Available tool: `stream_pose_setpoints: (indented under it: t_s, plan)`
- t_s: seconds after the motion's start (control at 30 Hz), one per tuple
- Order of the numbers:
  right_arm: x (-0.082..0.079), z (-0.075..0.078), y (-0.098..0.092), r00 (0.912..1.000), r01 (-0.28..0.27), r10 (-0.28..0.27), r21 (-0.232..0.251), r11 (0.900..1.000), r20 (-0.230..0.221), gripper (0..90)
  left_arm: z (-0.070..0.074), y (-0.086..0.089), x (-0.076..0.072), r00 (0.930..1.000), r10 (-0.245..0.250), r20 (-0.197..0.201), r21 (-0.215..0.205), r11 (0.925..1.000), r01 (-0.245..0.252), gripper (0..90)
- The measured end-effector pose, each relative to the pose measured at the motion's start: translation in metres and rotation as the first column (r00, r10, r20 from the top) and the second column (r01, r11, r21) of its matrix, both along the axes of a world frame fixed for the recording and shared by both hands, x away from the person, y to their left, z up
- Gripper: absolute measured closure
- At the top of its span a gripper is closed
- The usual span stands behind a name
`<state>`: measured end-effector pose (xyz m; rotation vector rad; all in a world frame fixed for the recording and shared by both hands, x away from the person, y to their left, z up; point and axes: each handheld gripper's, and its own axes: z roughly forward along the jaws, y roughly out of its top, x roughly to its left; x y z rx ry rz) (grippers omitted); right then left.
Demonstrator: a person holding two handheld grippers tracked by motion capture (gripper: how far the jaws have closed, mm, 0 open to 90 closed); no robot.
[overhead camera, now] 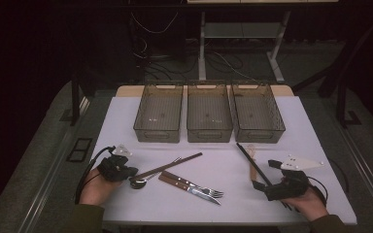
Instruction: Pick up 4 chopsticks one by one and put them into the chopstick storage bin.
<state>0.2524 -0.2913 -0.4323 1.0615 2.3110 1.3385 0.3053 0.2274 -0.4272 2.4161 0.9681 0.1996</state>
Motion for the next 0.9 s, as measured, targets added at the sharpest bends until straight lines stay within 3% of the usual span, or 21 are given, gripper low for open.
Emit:
stream_pose_setpoints:
  t_s: [0.67, 0.9]
  plan:
    - [0.000, 0.000, 0.000, 1.0000, -0.002, 0.002, -0.001, 1.000, 0.004, 1.0, 0.000, 0.002, -0.012, 0.9999, -0.005, -0.012, -0.017, 0.9999, 0.005, 88.9]
    - [0.001, 0.000, 0.000, 1.0000, -0.004, 0.004, -0.001, 1.000, 0.002, 1.0, 0.007, 0.008, -0.009, 0.9989, 0.028, 0.038, -0.051, 0.9984, -0.026, 83.5]
